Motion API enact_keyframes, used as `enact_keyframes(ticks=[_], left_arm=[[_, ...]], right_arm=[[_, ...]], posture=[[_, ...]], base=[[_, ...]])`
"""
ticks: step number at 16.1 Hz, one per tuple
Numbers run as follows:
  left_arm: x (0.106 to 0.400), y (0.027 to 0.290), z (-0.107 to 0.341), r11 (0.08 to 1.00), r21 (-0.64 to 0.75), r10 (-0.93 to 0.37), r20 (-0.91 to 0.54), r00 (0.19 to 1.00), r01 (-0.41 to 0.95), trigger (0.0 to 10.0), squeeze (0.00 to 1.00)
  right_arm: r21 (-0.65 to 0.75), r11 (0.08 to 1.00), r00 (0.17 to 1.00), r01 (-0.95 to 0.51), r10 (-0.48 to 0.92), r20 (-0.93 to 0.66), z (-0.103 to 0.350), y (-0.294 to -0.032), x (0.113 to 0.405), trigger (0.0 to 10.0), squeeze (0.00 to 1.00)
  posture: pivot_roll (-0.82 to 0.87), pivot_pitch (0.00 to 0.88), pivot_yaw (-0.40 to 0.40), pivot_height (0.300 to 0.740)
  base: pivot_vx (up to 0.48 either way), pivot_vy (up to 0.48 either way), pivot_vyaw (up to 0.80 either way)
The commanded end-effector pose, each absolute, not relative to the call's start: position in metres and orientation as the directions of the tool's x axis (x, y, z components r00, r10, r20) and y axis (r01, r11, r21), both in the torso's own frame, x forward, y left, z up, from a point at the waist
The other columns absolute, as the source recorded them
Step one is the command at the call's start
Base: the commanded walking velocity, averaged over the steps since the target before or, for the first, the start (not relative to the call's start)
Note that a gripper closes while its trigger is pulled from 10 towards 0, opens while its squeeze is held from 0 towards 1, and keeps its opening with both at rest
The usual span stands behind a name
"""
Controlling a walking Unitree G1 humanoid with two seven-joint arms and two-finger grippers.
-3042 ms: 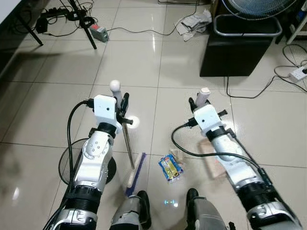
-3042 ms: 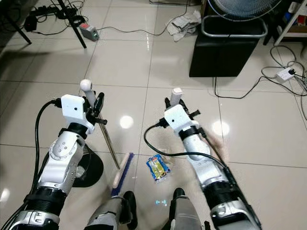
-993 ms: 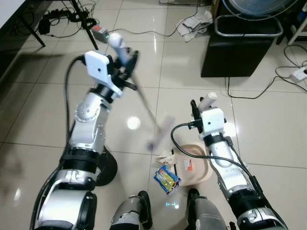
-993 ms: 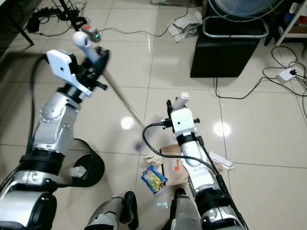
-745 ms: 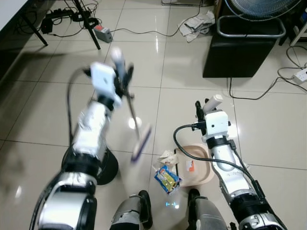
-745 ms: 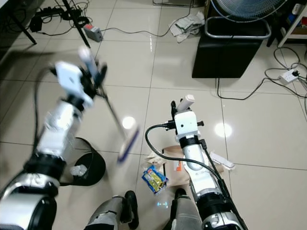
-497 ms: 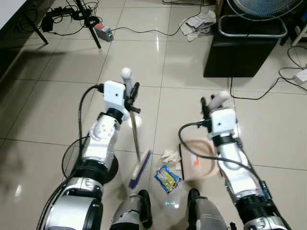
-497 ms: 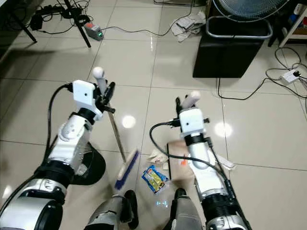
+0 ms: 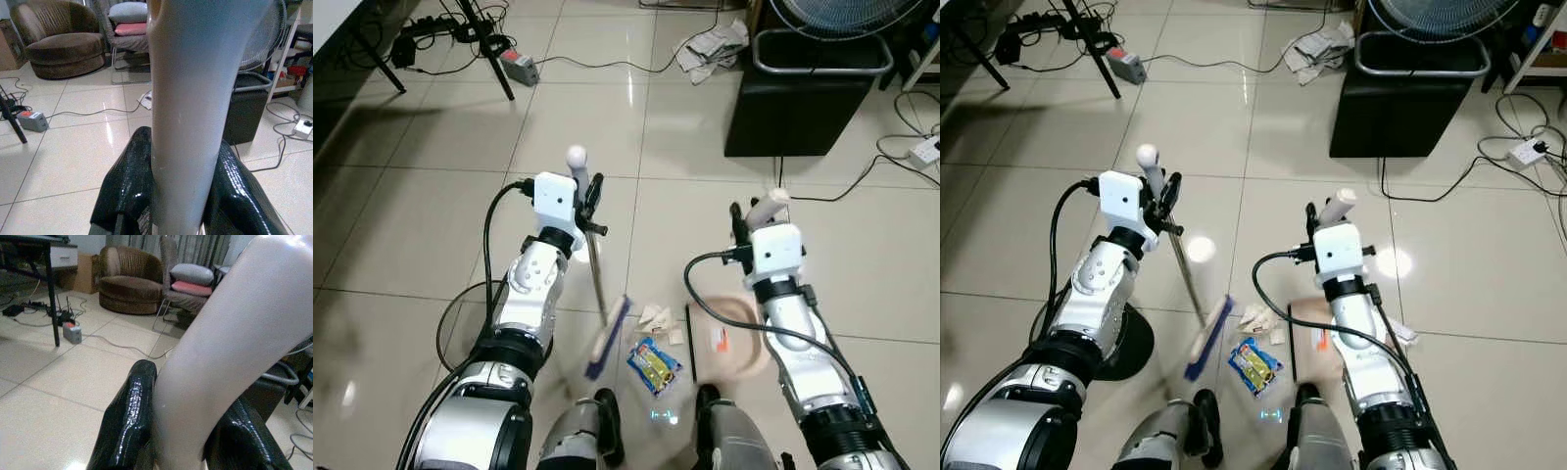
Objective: Sweep floor
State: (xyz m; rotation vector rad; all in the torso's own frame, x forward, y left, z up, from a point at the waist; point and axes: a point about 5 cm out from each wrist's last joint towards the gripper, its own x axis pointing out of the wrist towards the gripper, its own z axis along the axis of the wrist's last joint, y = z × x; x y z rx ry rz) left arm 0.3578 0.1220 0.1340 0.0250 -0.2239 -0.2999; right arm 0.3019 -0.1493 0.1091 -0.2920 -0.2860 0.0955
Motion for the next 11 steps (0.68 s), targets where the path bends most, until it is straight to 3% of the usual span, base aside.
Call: enact_keyframes(ticks=[1,7,11], left_arm=[[0.358,0.120,0.130,0.958,0.041,-0.288,0.203,0.936,0.285,10.0,0.00],[0.359,0.102,0.131,0.943,-0.135,-0.274,0.210,0.939,0.305,10.0,0.00],[0.355,0.082,0.147,0.845,-0.275,-0.366,0.328,0.871,0.458,10.0,0.00]], right_arm=[[-0.306,0.950,0.958,-0.063,0.144,0.250,0.104,-0.144,0.302,10.0,0.00],[-0.271,0.961,0.965,-0.056,0.122,0.232,0.098,-0.134,0.307,10.0,0.00],[-0.262,0.964,0.965,-0.048,0.112,0.236,0.097,-0.134,0.308,10.0,0.00]], posture=[[0.01,0.259,0.123,0.740],[0.02,0.258,0.130,0.740],[0.02,0.249,0.131,0.740]], base=[[0.000,0.000,0.00],[0.000,0.000,0.00],[0.000,0.000,0.00]])
